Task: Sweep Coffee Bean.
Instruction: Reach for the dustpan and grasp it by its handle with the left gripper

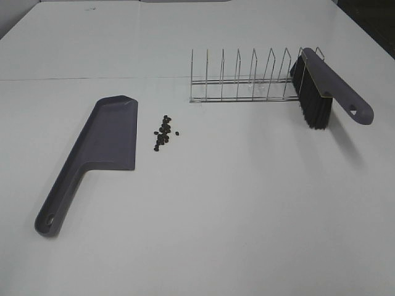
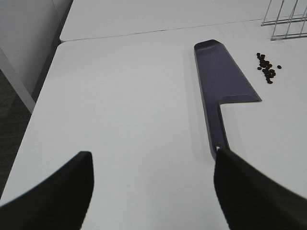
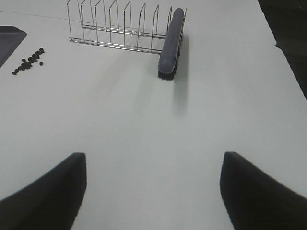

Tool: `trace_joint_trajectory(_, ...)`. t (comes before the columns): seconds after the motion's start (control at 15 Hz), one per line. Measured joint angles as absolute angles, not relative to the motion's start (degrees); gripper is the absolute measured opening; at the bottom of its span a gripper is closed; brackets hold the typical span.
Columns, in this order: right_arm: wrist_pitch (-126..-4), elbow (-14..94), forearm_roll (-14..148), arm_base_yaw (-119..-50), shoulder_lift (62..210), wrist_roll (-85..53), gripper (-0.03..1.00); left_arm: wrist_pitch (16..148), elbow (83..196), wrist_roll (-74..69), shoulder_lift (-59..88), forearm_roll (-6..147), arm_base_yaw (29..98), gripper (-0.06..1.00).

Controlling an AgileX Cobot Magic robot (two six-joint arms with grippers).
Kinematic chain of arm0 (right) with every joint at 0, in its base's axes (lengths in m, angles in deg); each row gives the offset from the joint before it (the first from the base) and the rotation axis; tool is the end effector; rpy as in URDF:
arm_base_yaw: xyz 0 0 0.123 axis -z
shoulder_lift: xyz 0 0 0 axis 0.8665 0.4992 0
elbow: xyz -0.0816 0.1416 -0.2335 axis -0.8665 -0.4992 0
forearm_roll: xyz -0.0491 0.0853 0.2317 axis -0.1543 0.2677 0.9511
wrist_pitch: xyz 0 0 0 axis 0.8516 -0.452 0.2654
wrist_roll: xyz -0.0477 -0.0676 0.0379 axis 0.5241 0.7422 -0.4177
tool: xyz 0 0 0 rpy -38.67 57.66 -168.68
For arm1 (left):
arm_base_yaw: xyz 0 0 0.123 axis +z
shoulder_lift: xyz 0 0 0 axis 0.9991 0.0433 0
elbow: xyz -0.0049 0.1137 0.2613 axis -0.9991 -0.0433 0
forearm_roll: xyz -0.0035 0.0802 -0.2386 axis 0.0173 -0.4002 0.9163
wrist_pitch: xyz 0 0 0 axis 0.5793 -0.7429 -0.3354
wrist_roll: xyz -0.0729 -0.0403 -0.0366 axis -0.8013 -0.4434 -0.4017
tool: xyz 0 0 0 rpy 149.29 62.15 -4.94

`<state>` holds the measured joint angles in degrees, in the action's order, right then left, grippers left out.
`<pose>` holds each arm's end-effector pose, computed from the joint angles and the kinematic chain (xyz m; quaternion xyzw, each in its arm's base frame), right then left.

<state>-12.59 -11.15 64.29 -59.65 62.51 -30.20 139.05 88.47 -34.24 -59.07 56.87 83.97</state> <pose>-0.0069 0.0072 0.2789 -0.0612 0.8489 0.0043 0.5250 -0.0057 0.0003 0.2767 0.0438 0.8511 -0.0056 0.5231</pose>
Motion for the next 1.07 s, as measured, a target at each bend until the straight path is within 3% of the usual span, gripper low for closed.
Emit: trace_joint_trajectory(1.07,-12.6,-11.2,64.3,-59.6,62.5,-30.2,0.72,139.0,88.5,-34.2,-59.1,56.9,84.0,0.65)
